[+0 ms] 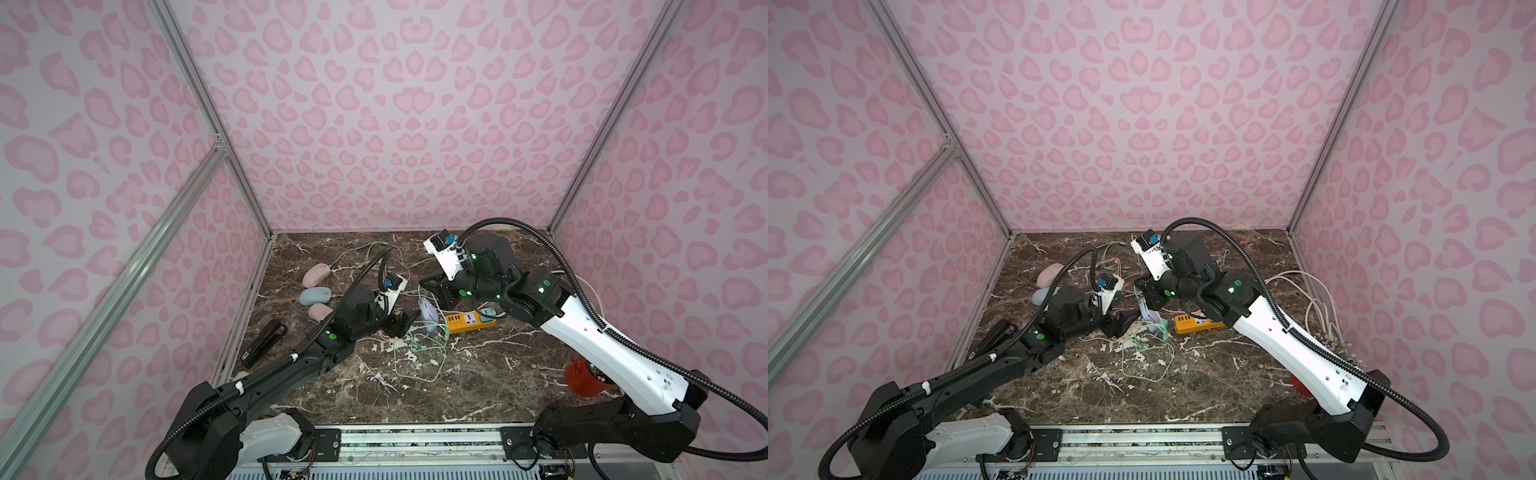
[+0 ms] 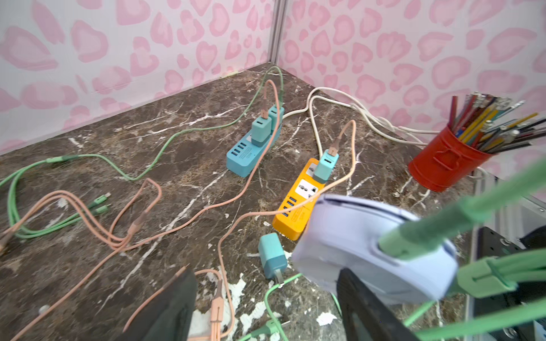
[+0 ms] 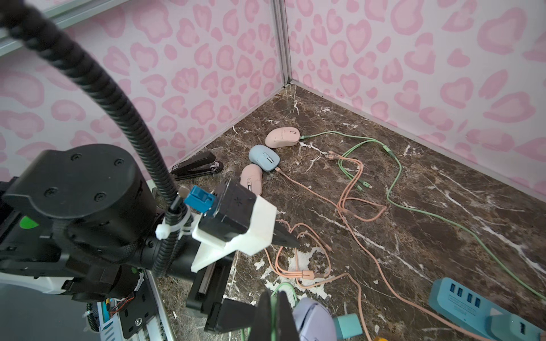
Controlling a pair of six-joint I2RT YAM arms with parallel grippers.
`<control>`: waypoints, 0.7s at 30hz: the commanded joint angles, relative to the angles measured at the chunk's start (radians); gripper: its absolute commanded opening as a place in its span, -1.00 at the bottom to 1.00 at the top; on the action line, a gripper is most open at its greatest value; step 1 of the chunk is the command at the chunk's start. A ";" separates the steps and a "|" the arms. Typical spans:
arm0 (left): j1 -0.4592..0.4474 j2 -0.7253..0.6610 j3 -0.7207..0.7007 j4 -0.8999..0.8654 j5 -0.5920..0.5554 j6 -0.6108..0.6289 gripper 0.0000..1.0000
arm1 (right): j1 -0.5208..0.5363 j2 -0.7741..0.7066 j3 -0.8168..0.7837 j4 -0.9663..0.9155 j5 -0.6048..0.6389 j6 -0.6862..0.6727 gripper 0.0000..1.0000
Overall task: Unplug the wireless mouse
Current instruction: Pick up the mouse from the center of the board.
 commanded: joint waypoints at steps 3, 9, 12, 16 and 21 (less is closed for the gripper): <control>-0.002 0.008 -0.009 0.114 0.223 0.018 0.50 | 0.000 -0.007 0.002 0.037 -0.007 0.014 -1.00; -0.002 0.002 -0.037 0.172 0.339 0.020 0.43 | 0.000 -0.006 0.019 0.023 0.016 0.012 -1.00; -0.003 0.013 -0.027 0.163 0.351 0.020 0.33 | -0.001 -0.006 0.024 0.018 0.025 0.010 -1.00; -0.003 0.032 -0.008 0.133 0.339 0.024 0.29 | -0.001 -0.003 0.029 0.022 0.016 0.016 -1.00; -0.003 0.051 0.008 0.121 0.340 0.022 0.17 | -0.001 -0.014 0.037 0.027 0.009 0.023 -1.00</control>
